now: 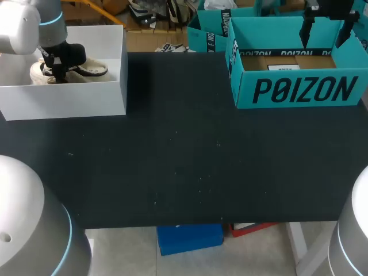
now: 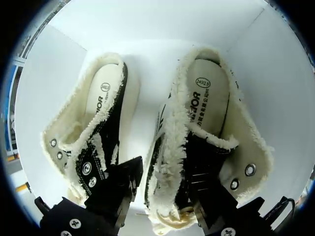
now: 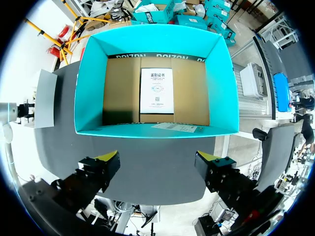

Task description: Take the shoe out of the shoebox, open the shoe tongue, remove and reinsert the insole, then place the shoe into the shoebox

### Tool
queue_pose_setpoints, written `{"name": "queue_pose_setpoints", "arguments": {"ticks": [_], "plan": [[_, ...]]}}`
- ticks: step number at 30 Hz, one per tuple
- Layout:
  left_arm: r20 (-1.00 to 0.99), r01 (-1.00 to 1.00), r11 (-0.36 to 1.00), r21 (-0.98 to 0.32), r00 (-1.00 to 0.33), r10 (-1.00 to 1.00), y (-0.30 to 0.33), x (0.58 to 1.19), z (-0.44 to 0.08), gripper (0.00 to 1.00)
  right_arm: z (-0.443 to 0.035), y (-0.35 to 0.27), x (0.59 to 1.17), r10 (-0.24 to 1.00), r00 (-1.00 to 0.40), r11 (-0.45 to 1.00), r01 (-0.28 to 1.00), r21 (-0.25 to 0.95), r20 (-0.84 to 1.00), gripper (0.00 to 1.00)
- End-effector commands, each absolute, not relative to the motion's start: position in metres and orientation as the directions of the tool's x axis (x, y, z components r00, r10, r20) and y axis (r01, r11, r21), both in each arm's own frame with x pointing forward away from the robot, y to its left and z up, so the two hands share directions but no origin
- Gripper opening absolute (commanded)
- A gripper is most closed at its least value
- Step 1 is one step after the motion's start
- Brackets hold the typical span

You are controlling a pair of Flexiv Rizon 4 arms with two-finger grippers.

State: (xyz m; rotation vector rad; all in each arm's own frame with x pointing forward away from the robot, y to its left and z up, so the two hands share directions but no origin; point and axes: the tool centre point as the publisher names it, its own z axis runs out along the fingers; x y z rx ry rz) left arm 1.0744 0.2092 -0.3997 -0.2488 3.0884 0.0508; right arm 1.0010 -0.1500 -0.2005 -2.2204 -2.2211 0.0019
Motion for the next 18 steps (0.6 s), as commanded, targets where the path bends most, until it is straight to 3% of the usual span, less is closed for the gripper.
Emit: {"name": "queue_pose_setpoints", "arguments": {"ticks": [1,3,4,5,18], "plan": [[-0.039,-0.144,0.989,0.042,-0.989,-0.143,0.21,1.081,-0.406,0.42,-0.2,-0.15,1.001,1.0,0.0,0.0,1.0,-0.002,-0.001,1.0],[-0.033,-0.144,0.989,0.042,-0.989,-0.142,0.209,1.08,-0.409,0.35,-0.2,-0.15,1.001,1.0,0.0,0.0,1.0,-0.002,-0.001,1.0],[-0.028,-0.146,0.988,0.042,-0.989,-0.145,0.21,1.08,-0.411,0.25,-0.2,-0.15,1.001,1.0,0.0,0.0,1.0,-0.002,-0.001,1.0],[-0.021,-0.152,0.988,0.041,-0.988,-0.151,0.211,1.081,-0.412,0.0,-0.2,-0.15,1.001,1.0,0.0,0.0,1.0,-0.002,-0.001,1.0],[-0.025,-0.102,0.995,0.014,-0.995,-0.101,0.207,1.077,-0.376,0.0,-0.2,-0.15,1.001,1.0,0.0,0.0,1.0,-0.002,-0.001,1.0]]}}
